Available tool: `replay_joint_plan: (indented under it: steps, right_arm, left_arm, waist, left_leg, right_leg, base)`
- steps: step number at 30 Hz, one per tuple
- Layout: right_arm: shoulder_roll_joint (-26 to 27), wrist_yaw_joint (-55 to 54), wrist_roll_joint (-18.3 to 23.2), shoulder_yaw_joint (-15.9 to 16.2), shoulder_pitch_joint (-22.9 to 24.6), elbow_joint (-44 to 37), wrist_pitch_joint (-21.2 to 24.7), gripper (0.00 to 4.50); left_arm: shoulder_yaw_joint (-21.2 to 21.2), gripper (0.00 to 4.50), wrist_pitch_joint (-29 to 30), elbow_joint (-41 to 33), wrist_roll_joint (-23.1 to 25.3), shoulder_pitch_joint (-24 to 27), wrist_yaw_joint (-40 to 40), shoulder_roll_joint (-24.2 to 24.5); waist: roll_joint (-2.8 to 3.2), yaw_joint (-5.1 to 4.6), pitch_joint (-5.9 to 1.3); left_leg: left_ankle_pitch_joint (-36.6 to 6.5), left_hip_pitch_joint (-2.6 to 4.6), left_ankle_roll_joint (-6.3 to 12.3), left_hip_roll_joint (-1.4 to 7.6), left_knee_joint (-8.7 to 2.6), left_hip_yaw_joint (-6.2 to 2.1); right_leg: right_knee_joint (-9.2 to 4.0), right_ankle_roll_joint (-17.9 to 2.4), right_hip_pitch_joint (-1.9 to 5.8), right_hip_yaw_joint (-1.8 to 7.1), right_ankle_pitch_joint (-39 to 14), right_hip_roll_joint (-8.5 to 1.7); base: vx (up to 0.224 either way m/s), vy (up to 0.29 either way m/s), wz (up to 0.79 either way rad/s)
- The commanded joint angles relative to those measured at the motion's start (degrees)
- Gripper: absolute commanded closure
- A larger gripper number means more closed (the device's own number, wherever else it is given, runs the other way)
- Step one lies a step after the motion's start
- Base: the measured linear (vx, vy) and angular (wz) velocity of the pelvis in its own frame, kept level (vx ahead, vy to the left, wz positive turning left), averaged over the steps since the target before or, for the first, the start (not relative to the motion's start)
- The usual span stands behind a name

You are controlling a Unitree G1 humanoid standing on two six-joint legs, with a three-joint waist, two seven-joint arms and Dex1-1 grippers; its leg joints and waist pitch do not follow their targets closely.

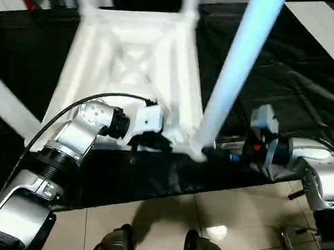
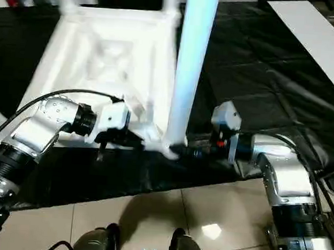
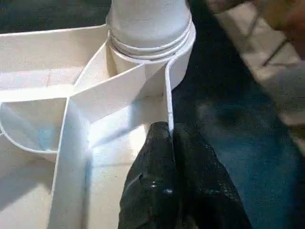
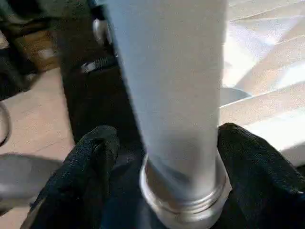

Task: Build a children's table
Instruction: Rotate leg to tighten

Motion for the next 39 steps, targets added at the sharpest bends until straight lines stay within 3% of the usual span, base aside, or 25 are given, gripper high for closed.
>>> replay_joint_plan:
  steps: [1, 4, 5, 6, 8, 14, 20, 23, 25, 26, 27, 28, 30, 33, 35, 36, 38, 39]
  right_arm:
    - [-0.82, 2.43, 0.17, 0.89, -0.84, 0.42, -0.51, 1.26]
    - [-0.56, 5.94, 0.42, 2.09, -3.1, 3.25, -0.88, 1.45]
    - [-0.59, 6.88, 0.7, 2.46, -3.61, 3.8, -0.87, 1.69]
    - [-0.67, 7.56, 0.95, 2.78, -3.9, 4.06, -0.93, 1.72]
    - [-0.75, 8.48, 1.32, 3.17, -4.16, 4.22, -0.73, 1.8]
    - [-0.52, 10.39, 1.73, 3.71, -4.64, 4.99, -0.28, 2.37]
    - [0.79, 8.97, 4.66, 2.87, -3.51, 2.18, 4.15, 2.45]
    - [4.06, 0.26, 4.21, 1.73, -1.34, -1.37, 7.21, 2.45]
    - [7.71, -9.52, 0.64, 1.55, -0.06, -3.35, 7.16, 2.45]
    - [8.27, -11.03, -0.05, 1.6, 0.08, -3.6, 7.07, 2.45]
    - [11.41, -17.51, -1.1, 0.8, 0.02, -4.29, 9.11, 2.45]
    - [14.32, -23.26, -1.66, -0.21, -0.24, -4.75, 11.72, 2.45]
    - [17.04, -28.68, -2.33, -1.2, -0.62, -4.95, 14.05, 2.46]
    - [22.38, -39.36, -5.57, -2.21, -1.71, -4.15, 16.37, 2.47]
    - [29.45, -52.21, -8.49, -4.17, -2.99, -2.21, 16.79, 2.47]
    - [30.67, -54.0, -8.55, -4.63, -3.19, -1.75, 16.55, 2.47]
    - [31.48, -55.0, -8.6, -4.72, -3.13, -1.48, 15.67, 2.47]
    - [31.64, -55.28, -8.8, -4.59, -2.95, -1.71, 15.37, 2.13]
  left_arm:
    - [-3.67, 4.5, -1.58, -0.68, -0.02, 0.88, -4.7, -0.04]
    - [-4.66, 4.5, -3.65, -0.33, -0.53, 0.57, -8.07, 0.8]
    - [-4.74, 4.5, -4.17, 0.03, -0.54, 0.43, -8.57, 0.86]
    - [-4.7, 4.5, -4.52, 0.15, -0.58, 0.43, -8.96, 0.93]
    - [-4.71, 4.5, -4.77, 0.19, -0.54, 0.46, -9.31, 1.05]
    - [-4.59, 4.5, -5.2, 0.95, -0.49, 0.13, -9.25, 1.18]
    - [-2.21, 4.5, 0.5, -1.21, -3.5, 0.7, -7.95, 0.25]
    - [-0.44, 4.5, 5.76, -3.39, -2.97, 1.18, -1.35, -1.63]
    - [0.73, 4.5, 11.15, -4.76, -2.25, 1.44, 4.29, -3.44]
    - [0.86, 4.5, 11.94, -5.03, -2.24, 1.52, 4.94, -3.65]
    - [1.32, 4.5, 14.63, -5.5, -1.19, 1.48, 8.94, -5.21]
    - [1.64, 4.5, 16.43, -5.98, -0.48, 1.49, 11.85, -6.57]
    - [2.01, 4.5, 18.21, -6.2, 0.32, 1.36, 15.16, -8.05]
    - [2.44, 4.5, 20.36, -5.46, 2.07, 0.54, 21.73, -11.7]
    - [3.23, 4.5, 21.34, -2.02, 4.46, -1.68, 30.69, -16.71]
    - [3.56, 4.5, 21.34, -1.05, 4.81, -2.23, 32.58, -17.73]
    - [3.93, 4.5, 21.28, -0.14, 4.86, -2.74, 34.06, -18.72]
    - [3.98, 4.5, 21.53, -0.23, 4.8, -2.77, 34.19, -18.95]
  waist:
    - [-0.23, -0.42, -4.95]
    - [-0.19, -0.29, -4.92]
    - [-0.22, -0.37, -5.0]
    - [-0.85, -0.43, -4.77]
    - [-0.56, -0.35, -4.9]
    - [-0.96, -0.38, -4.95]
    - [-0.74, -0.32, -4.88]
    - [-0.54, -0.25, -4.92]
    - [-0.25, -0.6, -4.73]
    - [-0.52, -0.86, -4.55]
    - [-0.74, -1.47, -4.29]
    - [-0.64, -1.65, -4.24]
    - [-0.84, -2.94, -3.93]
    - [-1.12, -4.25, -3.88]
    - [-0.77, -4.6, -3.78]
    - [-0.74, -4.59, -3.82]
    - [-0.95, -4.35, -3.84]
    - [-0.7, -4.29, -4.09]
  left_leg:
    - [-11.17, 1.83, 7.22, 2.99, -3.27, -0.3]
    - [-12.15, 2.03, 6.27, 3.01, -3.34, -0.23]
    - [-11.64, 1.84, 6.24, 2.98, -3.34, -0.27]
    - [-11.4, 1.79, 6.53, 3.05, -3.38, -0.16]
    - [-10.19, 1.73, 7.01, 3.08, -3.3, -0.24]
    - [-8.88, 1.63, 7.74, 2.98, -3.2, -0.13]
    - [-9.33, 1.68, 7.06, 3.01, -3.33, -0.14]
    - [-8.84, 1.66, 7.06, 3.1, -3.36, -0.18]
    - [-10.01, 1.52, 5.65, 3.05, -3.51, -0.26]
    - [-12.61, 1.57, 4.19, 2.69, -3.64, -0.45]
    - [-13.83, 1.18, 2.57, 2.54, -3.93, -0.68]
    - [-14.69, 1.19, 2.13, 2.41, -4.03, -0.79]
    - [-17.51, 1.27, 0.59, 2.2, -4.19, -1.08]
    - [-18.88, 1.39, 0.43, 1.75, -3.99, -1.16]
    - [-19.17, 1.64, 0.35, 1.56, -3.8, -1.06]
    - [-19.6, 1.97, 0.13, 1.48, -3.74, -1.07]
    - [-19.49, 2.05, 0.55, 1.22, -3.8, -1.19]
    - [-18.95, 1.98, 1.4, 1.55, -4.09, -1.22]
  right_leg:
    - [-2.36, -17.52, 3.66, 2.54, -11.76, -3.01]
    - [-2.63, -16.86, 3.42, 2.62, -13.76, -3.0]
    - [-2.43, -16.91, 3.58, 2.61, -13.05, -2.98]
    - [-2.57, -16.74, 3.43, 2.7, -12.71, -2.96]
    - [-2.27, -16.88, 3.53, 2.69, -11.9, -3.0]
    - [-2.28, -16.61, 3.54, 2.68, -12.31, -3.03]
    - [-2.41, -16.4, 3.56, 2.69, -13.67, -3.01]
    - [-2.39, -16.38, 3.45, 2.69, -13.08, -2.93]
    - [-2.58, -15.76, 3.21, 2.72, -15.56, -2.99]
    - [-3.18, -14.46, 3.24, 2.55, -20.59, -3.15]
    - [-3.21, -12.91, 3.44, 2.52, -24.04, -3.12]
    - [-3.51, -12.09, 3.46, 2.44, -25.85, -3.09]
    - [-4.15, -9.55, 3.23, 2.33, -30.97, -3.17]
    - [-4.91, -6.96, 2.87, 2.16, -35.54, -3.06]
    - [-5.32, -5.7, 2.27, 2.14, -38.04, -2.93]
    - [-5.67, -5.3, 1.96, 2.07, -39.22, -2.95]
    - [-6.05, -4.02, 2.2, 1.82, -39.85, -2.88]
    - [-5.94, -4.4, 2.39, 1.83, -36.43, -2.75]
  base:
    - [0.0, 0.0, 0.0]
    - [0.0, 0.0, 0.0]
    - [0.0, 0.0, 0.0]
    - [0.0, 0.0, 0.0]
    - [0.0, 0.0, 0.0]
    - [0.0, 0.0, 0.0]
    - [0.0, 0.0, 0.0]
    - [0.0, 0.0, 0.0]
    - [0.0, 0.0, 0.0]
    - [0.0, 0.0, 0.0]
    - [0.0, 0.0, 0.0]
    - [0.0, 0.0, 0.0]
    - [0.0, 0.0, 0.0]
    - [0.0, 0.0, 0.0]
    - [0.0, 0.0, 0.0]
    - [0.0, 0.0, 0.0]
    - [0.0, 0.0, 0.0]
    - [0.0, 0.0, 0.0]
